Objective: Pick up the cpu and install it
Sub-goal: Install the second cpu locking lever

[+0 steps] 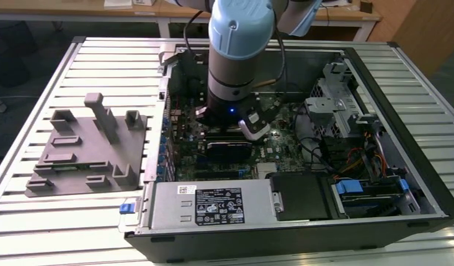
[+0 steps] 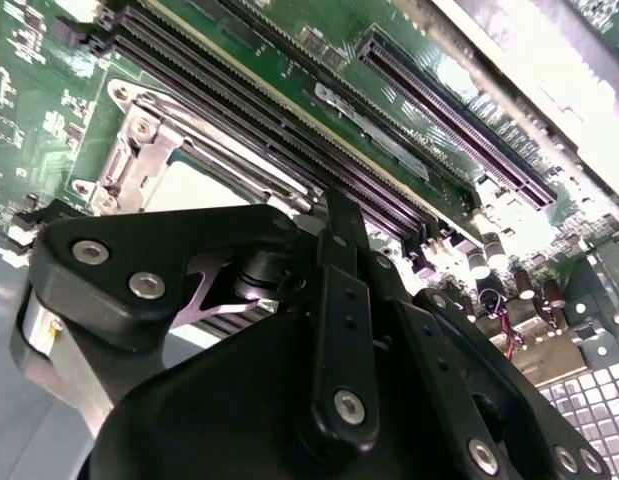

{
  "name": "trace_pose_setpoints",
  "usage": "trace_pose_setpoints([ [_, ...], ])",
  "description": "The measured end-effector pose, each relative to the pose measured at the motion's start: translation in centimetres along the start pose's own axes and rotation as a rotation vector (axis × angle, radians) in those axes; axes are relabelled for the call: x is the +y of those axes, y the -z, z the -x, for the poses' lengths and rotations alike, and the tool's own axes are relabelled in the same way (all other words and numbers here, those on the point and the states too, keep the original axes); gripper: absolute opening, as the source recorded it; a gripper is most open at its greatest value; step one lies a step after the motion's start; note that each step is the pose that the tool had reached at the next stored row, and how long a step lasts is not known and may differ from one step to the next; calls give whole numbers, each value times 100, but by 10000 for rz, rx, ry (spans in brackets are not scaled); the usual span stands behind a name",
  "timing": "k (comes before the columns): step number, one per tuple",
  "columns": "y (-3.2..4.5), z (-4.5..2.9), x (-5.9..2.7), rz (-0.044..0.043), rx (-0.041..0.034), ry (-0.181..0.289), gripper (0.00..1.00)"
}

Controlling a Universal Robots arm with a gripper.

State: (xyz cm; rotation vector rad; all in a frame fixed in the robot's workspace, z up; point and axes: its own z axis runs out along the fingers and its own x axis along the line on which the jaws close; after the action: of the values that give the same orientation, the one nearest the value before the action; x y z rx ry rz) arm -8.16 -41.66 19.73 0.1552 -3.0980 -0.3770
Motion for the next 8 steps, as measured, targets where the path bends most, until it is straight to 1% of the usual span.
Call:
trace_pose_setpoints([
  [3,-25,-20,-4,104,-39,12,11],
  [7,-27,-22,-4,275,-59,17,11],
  [8,-27,-22,-4,299,-61,18,11],
])
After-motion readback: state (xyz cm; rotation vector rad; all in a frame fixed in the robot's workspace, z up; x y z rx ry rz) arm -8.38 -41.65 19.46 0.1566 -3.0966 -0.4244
